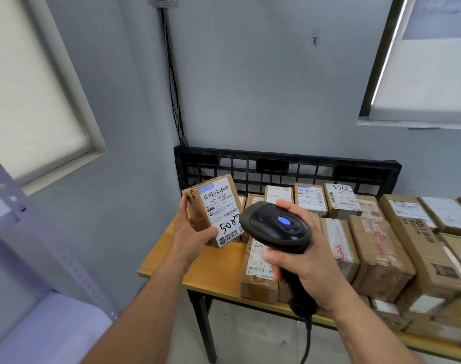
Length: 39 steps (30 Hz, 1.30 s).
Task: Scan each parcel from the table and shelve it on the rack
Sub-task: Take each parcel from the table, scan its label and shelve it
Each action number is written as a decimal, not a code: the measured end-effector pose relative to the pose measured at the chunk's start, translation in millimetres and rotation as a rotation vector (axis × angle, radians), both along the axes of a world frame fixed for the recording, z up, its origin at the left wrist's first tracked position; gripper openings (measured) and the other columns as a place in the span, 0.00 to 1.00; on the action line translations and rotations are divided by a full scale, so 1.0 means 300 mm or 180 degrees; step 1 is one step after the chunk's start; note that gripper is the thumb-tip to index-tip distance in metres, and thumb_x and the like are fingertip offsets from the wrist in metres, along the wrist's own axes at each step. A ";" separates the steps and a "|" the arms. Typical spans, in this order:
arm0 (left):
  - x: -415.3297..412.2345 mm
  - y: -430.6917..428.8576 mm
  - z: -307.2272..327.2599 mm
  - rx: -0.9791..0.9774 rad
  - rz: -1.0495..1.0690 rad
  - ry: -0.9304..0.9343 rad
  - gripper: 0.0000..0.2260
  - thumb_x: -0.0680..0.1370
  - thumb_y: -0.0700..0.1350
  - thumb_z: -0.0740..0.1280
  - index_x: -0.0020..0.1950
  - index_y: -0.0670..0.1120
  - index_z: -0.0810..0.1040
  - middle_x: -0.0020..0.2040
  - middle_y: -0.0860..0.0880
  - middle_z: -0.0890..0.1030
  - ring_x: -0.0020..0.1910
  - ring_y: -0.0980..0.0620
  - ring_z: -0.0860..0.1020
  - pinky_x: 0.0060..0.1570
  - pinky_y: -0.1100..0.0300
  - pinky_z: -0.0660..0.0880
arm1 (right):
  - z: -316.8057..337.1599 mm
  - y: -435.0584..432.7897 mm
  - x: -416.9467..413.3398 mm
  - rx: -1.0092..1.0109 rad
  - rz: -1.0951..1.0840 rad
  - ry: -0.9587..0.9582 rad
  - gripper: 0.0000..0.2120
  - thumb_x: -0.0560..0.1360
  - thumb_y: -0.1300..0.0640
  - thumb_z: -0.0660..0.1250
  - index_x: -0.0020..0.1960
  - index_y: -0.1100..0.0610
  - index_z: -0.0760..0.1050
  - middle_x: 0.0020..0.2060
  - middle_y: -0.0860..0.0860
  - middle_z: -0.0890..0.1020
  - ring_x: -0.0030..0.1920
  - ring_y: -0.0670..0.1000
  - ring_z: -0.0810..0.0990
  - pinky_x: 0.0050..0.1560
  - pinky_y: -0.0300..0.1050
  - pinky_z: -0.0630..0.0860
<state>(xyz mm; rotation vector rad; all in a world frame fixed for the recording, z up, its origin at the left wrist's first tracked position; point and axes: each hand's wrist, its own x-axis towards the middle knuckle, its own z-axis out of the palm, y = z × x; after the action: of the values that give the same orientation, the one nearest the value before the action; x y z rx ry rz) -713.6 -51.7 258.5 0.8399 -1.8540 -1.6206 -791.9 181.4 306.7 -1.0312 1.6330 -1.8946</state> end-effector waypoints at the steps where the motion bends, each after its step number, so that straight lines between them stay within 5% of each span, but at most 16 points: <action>1: 0.008 0.005 0.004 -0.0032 0.0021 0.0004 0.49 0.70 0.32 0.72 0.76 0.66 0.49 0.64 0.42 0.72 0.57 0.45 0.79 0.39 0.56 0.82 | 0.000 0.001 0.001 0.0002 -0.0002 0.0061 0.38 0.66 0.71 0.76 0.63 0.37 0.71 0.50 0.41 0.81 0.29 0.57 0.79 0.30 0.50 0.80; 6: 0.095 0.040 0.056 -0.0209 0.0241 0.0025 0.46 0.73 0.33 0.71 0.78 0.62 0.49 0.57 0.46 0.76 0.52 0.50 0.79 0.33 0.64 0.79 | 0.005 -0.016 0.009 -0.0067 0.0140 0.0263 0.39 0.66 0.68 0.77 0.64 0.34 0.70 0.56 0.58 0.78 0.31 0.55 0.81 0.30 0.47 0.80; 13: 0.315 0.017 0.184 -0.0588 0.0942 0.0075 0.39 0.74 0.37 0.71 0.77 0.57 0.54 0.55 0.51 0.78 0.53 0.53 0.78 0.31 0.72 0.74 | 0.011 -0.115 0.075 -0.0199 0.0558 0.0225 0.38 0.62 0.61 0.78 0.65 0.34 0.71 0.57 0.47 0.79 0.34 0.62 0.81 0.32 0.55 0.81; 15: 0.386 -0.007 0.227 -0.0736 0.1123 0.0117 0.38 0.74 0.36 0.71 0.77 0.56 0.55 0.52 0.54 0.78 0.51 0.58 0.77 0.33 0.74 0.74 | 0.023 -0.158 0.114 -0.0251 0.0707 0.0236 0.38 0.64 0.66 0.77 0.63 0.33 0.71 0.55 0.51 0.80 0.30 0.58 0.80 0.30 0.50 0.80; 18: 0.497 -0.046 0.280 -0.0867 0.1337 0.0199 0.39 0.74 0.37 0.71 0.77 0.57 0.55 0.54 0.52 0.79 0.53 0.57 0.79 0.41 0.64 0.79 | 0.047 -0.230 0.181 -0.0258 0.0943 0.0228 0.40 0.66 0.71 0.76 0.64 0.34 0.71 0.55 0.58 0.79 0.30 0.57 0.79 0.30 0.48 0.79; 28: 0.897 -0.138 0.436 -0.1039 0.2100 0.0397 0.38 0.76 0.34 0.69 0.78 0.54 0.53 0.48 0.51 0.80 0.40 0.61 0.82 0.30 0.70 0.75 | 0.128 -0.497 0.468 -0.0406 0.1556 0.0105 0.39 0.66 0.73 0.75 0.64 0.39 0.70 0.50 0.59 0.80 0.29 0.57 0.77 0.29 0.50 0.77; 33: 1.121 -0.188 0.499 -0.1108 0.2588 0.0380 0.37 0.76 0.35 0.68 0.78 0.57 0.55 0.52 0.55 0.81 0.44 0.62 0.82 0.33 0.70 0.76 | 0.136 -0.618 0.609 -0.0427 0.1728 0.0105 0.39 0.67 0.73 0.75 0.61 0.34 0.72 0.53 0.56 0.80 0.28 0.57 0.77 0.30 0.50 0.78; 39: 1.391 -0.272 0.500 -0.0884 0.3265 0.0247 0.35 0.69 0.46 0.68 0.74 0.60 0.61 0.50 0.54 0.83 0.43 0.53 0.83 0.51 0.45 0.80 | 0.157 -0.739 0.756 -0.0414 0.2028 0.0116 0.40 0.67 0.75 0.74 0.58 0.31 0.74 0.56 0.58 0.78 0.29 0.53 0.78 0.29 0.46 0.77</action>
<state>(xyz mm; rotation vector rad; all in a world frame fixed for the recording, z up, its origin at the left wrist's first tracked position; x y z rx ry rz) -296.4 -133.2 408.4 1.2718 -1.1853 -0.7154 -565.1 -40.4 353.7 -1.4347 1.0245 -1.5569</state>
